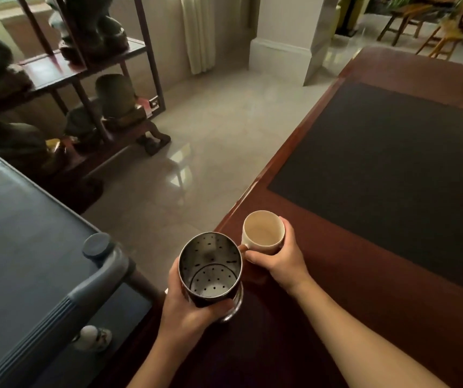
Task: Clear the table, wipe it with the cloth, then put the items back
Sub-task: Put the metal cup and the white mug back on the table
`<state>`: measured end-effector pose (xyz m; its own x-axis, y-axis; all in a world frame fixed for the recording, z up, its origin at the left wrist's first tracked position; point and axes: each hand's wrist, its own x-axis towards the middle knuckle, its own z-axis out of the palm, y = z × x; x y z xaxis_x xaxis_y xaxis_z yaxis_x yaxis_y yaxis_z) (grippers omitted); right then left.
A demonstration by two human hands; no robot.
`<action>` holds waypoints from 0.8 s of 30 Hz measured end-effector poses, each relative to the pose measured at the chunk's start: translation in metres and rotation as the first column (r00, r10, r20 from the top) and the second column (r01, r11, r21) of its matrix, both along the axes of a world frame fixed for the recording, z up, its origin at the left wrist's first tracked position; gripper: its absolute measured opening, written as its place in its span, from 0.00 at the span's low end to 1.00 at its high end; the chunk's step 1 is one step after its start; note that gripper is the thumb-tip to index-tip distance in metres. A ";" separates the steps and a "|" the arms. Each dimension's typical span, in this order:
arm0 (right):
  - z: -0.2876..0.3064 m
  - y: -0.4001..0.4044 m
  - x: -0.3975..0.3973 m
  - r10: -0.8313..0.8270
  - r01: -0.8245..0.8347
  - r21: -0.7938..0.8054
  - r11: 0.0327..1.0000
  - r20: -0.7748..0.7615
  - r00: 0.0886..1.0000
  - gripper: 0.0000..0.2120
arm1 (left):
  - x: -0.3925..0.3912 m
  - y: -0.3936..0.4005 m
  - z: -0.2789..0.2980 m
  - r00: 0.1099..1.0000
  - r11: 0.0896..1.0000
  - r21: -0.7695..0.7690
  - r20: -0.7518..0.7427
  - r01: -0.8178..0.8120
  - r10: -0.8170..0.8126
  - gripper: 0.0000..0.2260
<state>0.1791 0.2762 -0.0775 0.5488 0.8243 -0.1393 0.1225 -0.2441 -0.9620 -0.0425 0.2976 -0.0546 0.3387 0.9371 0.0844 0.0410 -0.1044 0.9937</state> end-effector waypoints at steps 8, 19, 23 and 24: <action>0.002 0.000 -0.005 -0.104 0.101 0.043 0.994 0.081 0.991 0.39 | 0.003 -0.003 0.001 1.000 1.000 -0.015 0.019 0.001 0.000 0.45; 0.046 -0.069 0.001 -0.259 0.245 0.129 0.961 0.104 0.960 0.36 | 0.016 -0.015 0.025 0.998 0.997 0.067 0.040 0.045 -0.048 0.42; 0.069 -0.110 0.008 -0.316 0.296 0.149 0.944 0.136 0.939 0.36 | 0.034 -0.028 0.041 0.996 0.991 0.112 0.040 0.076 -0.081 0.37; 0.073 -0.122 0.010 -0.338 0.316 0.153 0.936 0.143 0.930 0.36 | 0.038 -0.032 0.045 0.995 0.989 0.120 0.034 0.088 -0.092 0.37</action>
